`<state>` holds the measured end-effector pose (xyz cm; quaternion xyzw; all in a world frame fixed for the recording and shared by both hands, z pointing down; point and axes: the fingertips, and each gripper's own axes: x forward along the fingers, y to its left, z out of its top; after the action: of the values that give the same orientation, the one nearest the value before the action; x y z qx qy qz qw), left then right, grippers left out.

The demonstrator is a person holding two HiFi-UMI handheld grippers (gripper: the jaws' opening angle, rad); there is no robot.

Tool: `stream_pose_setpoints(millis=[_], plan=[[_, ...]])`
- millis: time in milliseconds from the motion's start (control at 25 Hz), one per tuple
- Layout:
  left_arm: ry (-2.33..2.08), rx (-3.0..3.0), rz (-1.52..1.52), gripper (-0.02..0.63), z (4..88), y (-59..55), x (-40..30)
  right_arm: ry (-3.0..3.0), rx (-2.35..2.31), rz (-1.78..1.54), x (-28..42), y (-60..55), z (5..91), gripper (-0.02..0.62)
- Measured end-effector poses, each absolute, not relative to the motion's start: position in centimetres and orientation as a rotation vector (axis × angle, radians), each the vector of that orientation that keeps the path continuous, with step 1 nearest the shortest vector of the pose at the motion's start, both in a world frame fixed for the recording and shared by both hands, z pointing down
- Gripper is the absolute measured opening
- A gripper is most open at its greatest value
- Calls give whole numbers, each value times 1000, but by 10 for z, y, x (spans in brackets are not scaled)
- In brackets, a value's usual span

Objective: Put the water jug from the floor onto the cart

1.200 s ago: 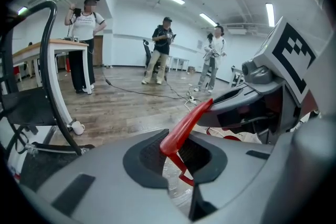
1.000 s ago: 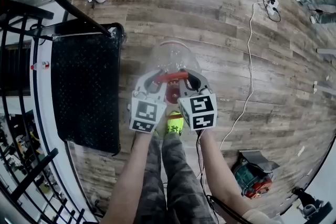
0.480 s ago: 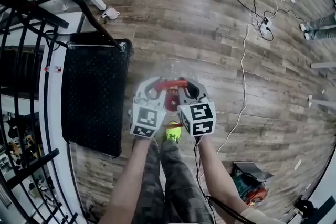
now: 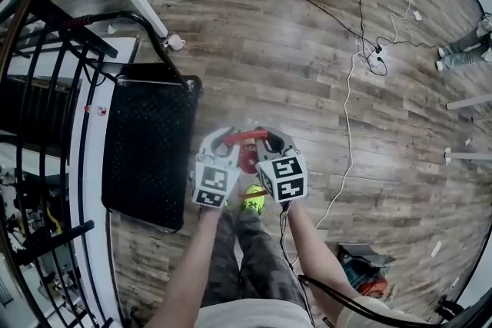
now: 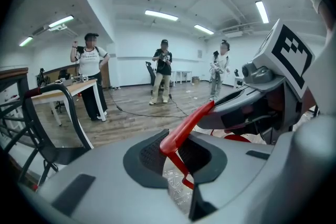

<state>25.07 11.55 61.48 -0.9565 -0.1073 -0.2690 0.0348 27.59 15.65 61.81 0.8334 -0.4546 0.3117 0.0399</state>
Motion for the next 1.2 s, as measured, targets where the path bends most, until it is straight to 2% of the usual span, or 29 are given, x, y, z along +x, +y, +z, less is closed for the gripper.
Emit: stream_pose_setpoints(millis=[600, 1200], plan=[[-332, -2921, -820, 55, 540, 131, 229, -1469, 2528, 925, 253, 171, 542, 18], [-197, -2981, -788, 55, 521, 101, 200, -1601, 2417, 879, 227, 138, 522, 18]])
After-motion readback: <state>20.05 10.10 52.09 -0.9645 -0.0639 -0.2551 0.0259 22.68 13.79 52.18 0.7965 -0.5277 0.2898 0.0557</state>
